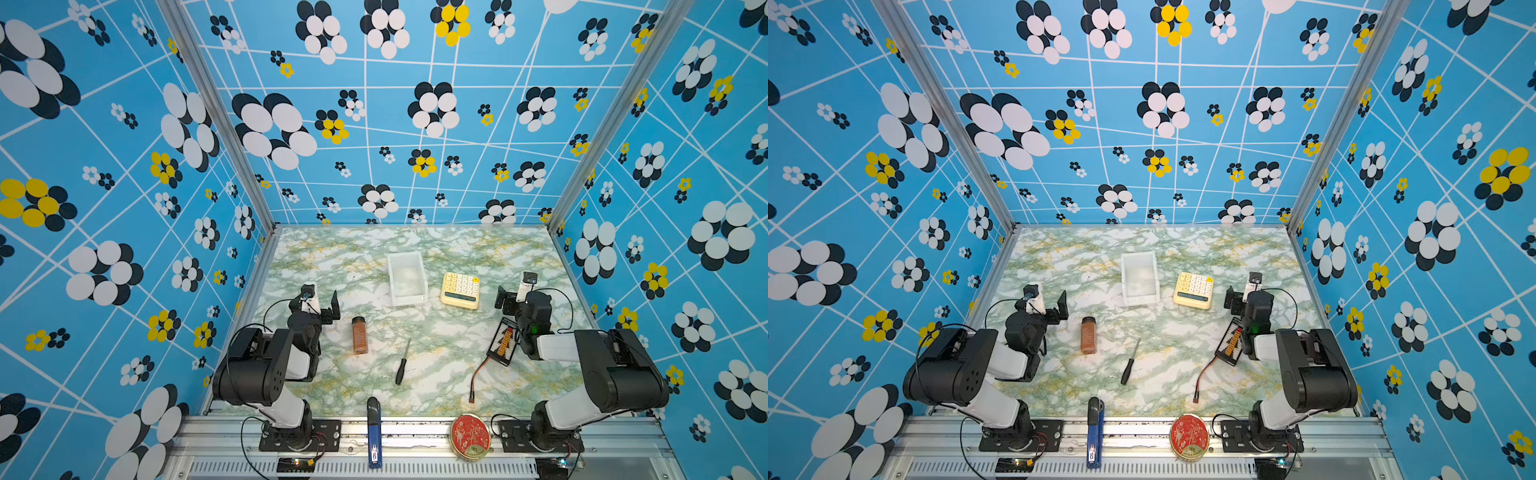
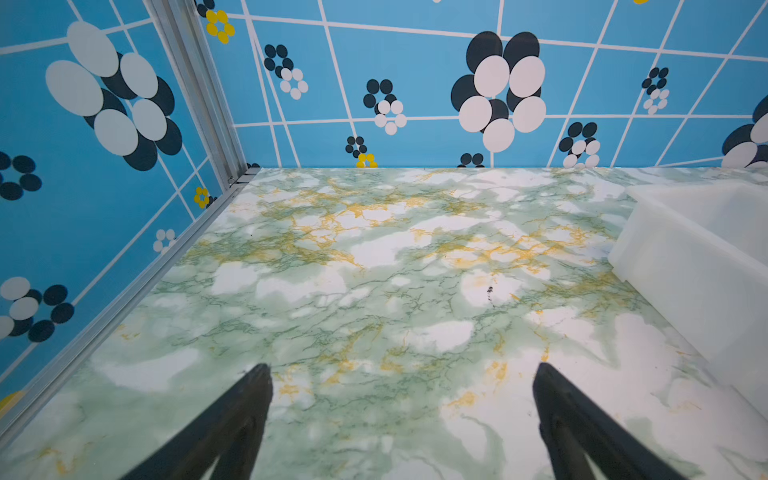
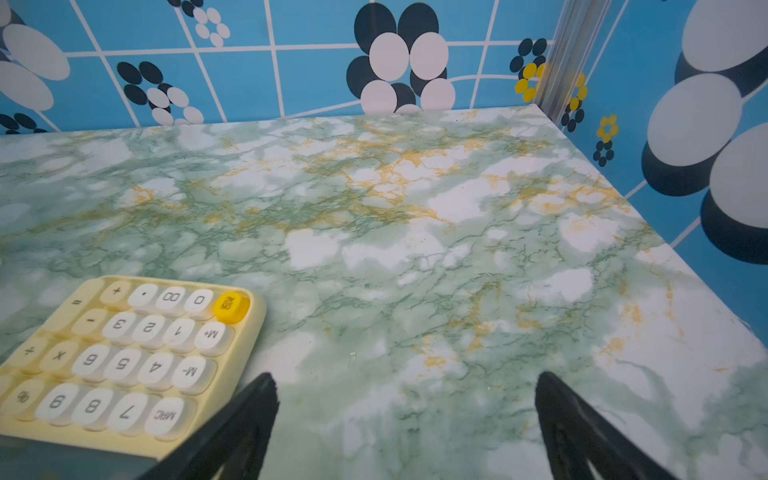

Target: Put the screwdriver in the bin

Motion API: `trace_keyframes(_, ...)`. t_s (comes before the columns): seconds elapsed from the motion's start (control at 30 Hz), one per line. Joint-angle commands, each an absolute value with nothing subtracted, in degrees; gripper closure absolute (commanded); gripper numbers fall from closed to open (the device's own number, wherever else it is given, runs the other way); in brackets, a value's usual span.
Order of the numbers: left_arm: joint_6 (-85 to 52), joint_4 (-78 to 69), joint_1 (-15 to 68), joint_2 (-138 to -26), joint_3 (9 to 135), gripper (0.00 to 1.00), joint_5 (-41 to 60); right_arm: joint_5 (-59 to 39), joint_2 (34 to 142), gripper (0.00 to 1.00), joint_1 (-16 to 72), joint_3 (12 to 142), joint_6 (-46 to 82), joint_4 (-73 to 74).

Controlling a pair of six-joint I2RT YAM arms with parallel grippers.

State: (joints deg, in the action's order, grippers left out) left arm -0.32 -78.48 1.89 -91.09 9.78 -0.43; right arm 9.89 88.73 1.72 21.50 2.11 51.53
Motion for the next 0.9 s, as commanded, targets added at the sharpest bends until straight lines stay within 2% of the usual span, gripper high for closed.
trace_keyframes(0.0, 0.7, -80.02, 1.79, -91.76, 9.08, 0.01, 0.42, 9.36, 88.59, 0.01, 1.38, 22.33, 1.54, 51.11)
trace_keyframes(0.5, 0.77, -80.05, 1.79, -91.76, 9.14, 0.01, 0.81, 9.33, 88.59, 0.01, 1.41, 22.33, 1.56, 51.11)
trace_keyframes(0.63, 1.7, -79.35, 1.76, -91.77, 9.5, 0.01, 3.11, 9.32, 88.59, 0.01, 1.41, 22.34, 1.54, 51.16)
trace_keyframes(0.77, 5.25, -73.39, 1.85, -89.88, 11.22, 0.01, 12.25, 9.32, 88.58, 0.01, 1.36, 22.38, 1.58, 51.15)
trace_keyframes(0.87, 5.6, -75.46, 1.85, -90.38, 10.37, 0.01, 13.26, 9.32, 88.58, 0.01, 1.38, 22.34, 1.59, 51.15)
